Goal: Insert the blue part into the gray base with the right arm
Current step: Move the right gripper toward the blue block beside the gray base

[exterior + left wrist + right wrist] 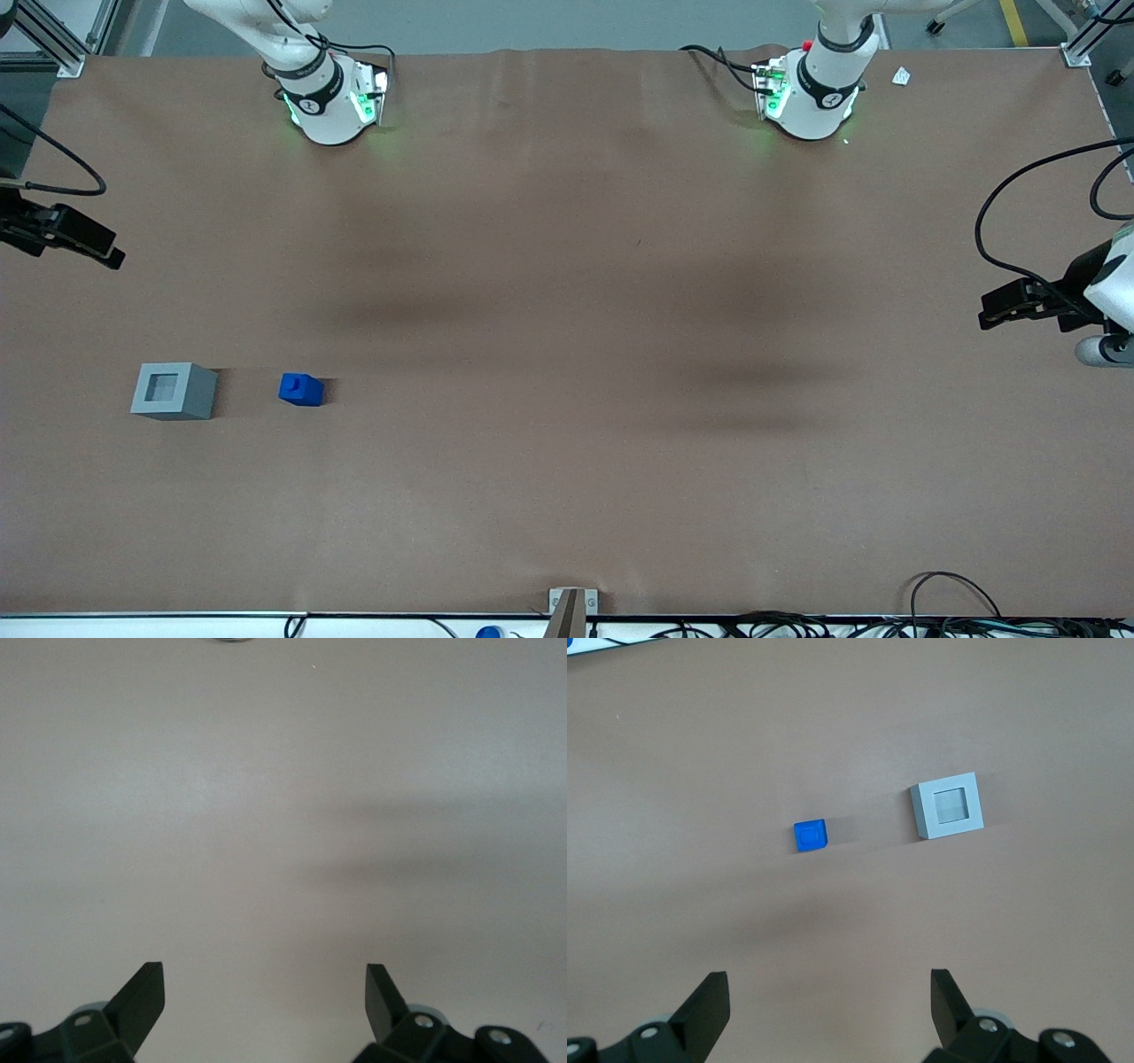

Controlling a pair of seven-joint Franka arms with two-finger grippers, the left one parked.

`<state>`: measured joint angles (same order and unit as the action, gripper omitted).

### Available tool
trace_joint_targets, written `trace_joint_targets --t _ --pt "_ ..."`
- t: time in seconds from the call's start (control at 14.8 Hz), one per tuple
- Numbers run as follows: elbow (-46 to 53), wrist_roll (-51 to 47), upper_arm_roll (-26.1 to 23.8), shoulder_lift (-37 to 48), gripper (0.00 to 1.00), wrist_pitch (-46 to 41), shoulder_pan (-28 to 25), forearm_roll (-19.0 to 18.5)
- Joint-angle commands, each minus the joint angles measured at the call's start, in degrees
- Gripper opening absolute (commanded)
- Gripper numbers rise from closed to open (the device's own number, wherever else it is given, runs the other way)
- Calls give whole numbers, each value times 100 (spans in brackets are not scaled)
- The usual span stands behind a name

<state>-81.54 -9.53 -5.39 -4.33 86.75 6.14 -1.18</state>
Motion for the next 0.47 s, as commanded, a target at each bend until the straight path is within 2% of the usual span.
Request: trace_joint_targets --t 0.0,0.4 --pt "-169 13 38 178 100 35 -25 12" --pt "-169 -5 30 -76 100 202 -253 39"
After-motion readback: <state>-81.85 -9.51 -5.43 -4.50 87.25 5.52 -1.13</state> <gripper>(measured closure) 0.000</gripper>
